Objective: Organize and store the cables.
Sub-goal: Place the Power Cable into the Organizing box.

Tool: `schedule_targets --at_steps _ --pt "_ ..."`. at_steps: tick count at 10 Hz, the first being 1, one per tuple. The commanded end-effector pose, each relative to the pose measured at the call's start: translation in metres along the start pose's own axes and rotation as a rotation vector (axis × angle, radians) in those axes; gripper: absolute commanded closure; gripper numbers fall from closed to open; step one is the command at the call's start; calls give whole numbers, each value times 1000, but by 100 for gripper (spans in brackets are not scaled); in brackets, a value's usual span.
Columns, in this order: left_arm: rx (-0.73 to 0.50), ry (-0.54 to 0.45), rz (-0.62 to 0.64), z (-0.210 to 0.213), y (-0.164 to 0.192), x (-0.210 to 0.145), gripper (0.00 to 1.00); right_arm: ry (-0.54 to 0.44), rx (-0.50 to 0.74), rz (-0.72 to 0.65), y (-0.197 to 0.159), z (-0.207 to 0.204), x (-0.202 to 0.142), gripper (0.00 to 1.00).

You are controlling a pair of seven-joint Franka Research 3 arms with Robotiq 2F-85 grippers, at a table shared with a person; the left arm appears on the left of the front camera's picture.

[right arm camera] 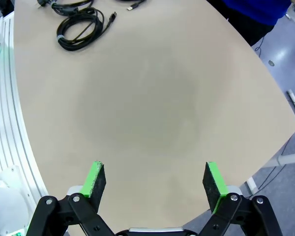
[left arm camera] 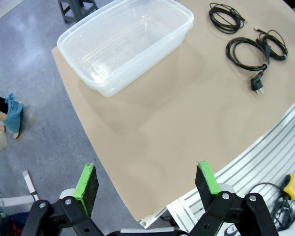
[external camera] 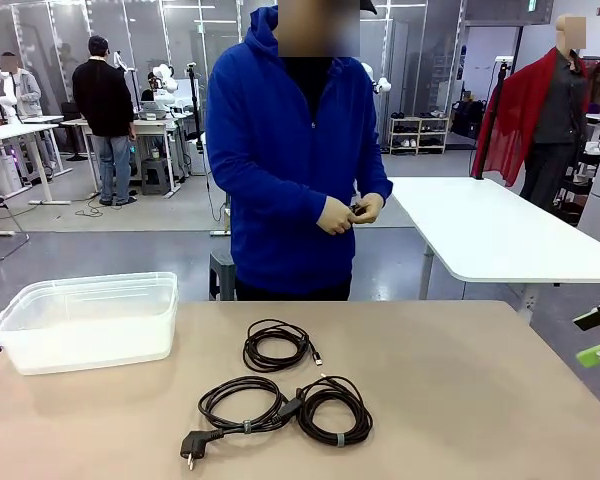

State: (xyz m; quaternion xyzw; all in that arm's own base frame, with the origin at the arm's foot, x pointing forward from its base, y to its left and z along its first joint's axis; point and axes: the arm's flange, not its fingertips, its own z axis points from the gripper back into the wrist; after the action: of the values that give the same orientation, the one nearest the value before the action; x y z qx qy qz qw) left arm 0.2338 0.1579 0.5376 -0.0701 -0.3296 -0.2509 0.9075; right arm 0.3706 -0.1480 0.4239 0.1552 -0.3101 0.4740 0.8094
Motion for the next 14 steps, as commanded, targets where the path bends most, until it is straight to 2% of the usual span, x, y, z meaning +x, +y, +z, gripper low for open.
schedule_targets --at_steps 1,11,12,14 --pt "7 11 -2 0 -1 1 0 1 -1 5 1 3 0 0" --pt "7 11 -2 0 -1 1 0 7 -4 1 0 1 1 0" --pt "7 11 -2 0 -1 1 0 -84 25 43 10 13 1 0" --pt "7 11 -2 0 -1 1 0 -133 44 48 12 13 1 0"
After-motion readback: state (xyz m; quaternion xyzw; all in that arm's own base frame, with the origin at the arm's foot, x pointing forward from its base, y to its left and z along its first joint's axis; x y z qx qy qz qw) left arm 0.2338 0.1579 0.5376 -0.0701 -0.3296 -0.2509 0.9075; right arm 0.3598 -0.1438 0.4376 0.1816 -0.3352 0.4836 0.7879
